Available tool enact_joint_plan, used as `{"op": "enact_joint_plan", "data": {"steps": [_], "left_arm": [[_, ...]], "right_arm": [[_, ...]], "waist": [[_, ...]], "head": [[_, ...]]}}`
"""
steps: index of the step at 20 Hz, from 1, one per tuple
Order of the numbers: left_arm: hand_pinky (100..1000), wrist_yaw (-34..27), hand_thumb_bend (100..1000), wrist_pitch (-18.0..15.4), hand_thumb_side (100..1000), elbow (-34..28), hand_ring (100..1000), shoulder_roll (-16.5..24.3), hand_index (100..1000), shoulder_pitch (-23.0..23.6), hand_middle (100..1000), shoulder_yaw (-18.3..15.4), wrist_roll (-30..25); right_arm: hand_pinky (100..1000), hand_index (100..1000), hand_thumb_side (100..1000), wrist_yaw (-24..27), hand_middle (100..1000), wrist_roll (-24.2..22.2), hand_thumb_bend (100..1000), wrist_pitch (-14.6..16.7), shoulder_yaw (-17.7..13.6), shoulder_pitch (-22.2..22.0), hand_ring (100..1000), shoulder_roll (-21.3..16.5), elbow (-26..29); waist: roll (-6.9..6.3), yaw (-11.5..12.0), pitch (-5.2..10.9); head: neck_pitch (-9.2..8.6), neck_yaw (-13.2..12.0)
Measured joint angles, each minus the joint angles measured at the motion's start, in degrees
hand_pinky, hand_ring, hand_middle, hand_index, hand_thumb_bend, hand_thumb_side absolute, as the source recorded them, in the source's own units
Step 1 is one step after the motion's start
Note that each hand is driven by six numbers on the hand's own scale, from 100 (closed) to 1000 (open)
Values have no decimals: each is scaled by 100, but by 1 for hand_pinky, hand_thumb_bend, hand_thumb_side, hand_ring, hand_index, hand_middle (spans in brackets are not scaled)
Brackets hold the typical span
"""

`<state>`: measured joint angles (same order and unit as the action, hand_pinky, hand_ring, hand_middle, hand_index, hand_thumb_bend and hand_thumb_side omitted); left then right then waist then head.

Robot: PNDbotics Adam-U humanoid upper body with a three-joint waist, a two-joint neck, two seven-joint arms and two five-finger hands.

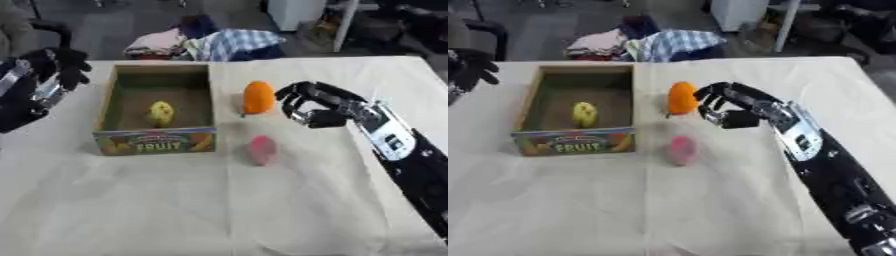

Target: Pick up objects on the table and place them in the box.

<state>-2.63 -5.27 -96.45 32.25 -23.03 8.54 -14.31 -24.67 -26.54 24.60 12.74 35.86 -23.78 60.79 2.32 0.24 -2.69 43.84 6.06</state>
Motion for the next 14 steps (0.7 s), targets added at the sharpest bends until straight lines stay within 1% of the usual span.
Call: {"op": "enact_joint_plan", "data": {"steps": [3, 6, 10, 12, 14], "left_arm": [[955, -93, 267, 100, 729, -290, 642, -42, 810, 321, 649, -156, 98], [959, -120, 259, 179, 746, -473, 640, -130, 809, 581, 645, -292, 185], [964, -120, 253, 256, 761, -612, 640, -241, 809, 823, 645, -433, 281], [967, -117, 247, 281, 778, -633, 640, -277, 809, 899, 645, -486, 312], [970, -104, 243, 300, 792, -633, 641, -310, 810, 964, 646, -513, 331]], "right_arm": [[712, 897, 642, -500, 805, 126, 100, 195, 29, 3, 804, 93, -302], [716, 896, 579, -1020, 807, 355, 100, 360, 31, 37, 810, 187, -509], [722, 871, 555, -1768, 793, 750, 100, 560, 30, 49, 815, 270, -625], [724, 832, 534, -2062, 774, 890, 100, 669, 31, 49, 814, 284, -633], [725, 825, 532, -2279, 770, 994, 100, 768, 33, 45, 813, 284, -628]], "waist": [[1, 60, 19], [-1, 93, 22], [-1, 120, 22], [2, 123, 22], [14, 128, 22]], "head": [[0, 18], [0, 33], [0, 54], [0, 56], [0, 57]]}}
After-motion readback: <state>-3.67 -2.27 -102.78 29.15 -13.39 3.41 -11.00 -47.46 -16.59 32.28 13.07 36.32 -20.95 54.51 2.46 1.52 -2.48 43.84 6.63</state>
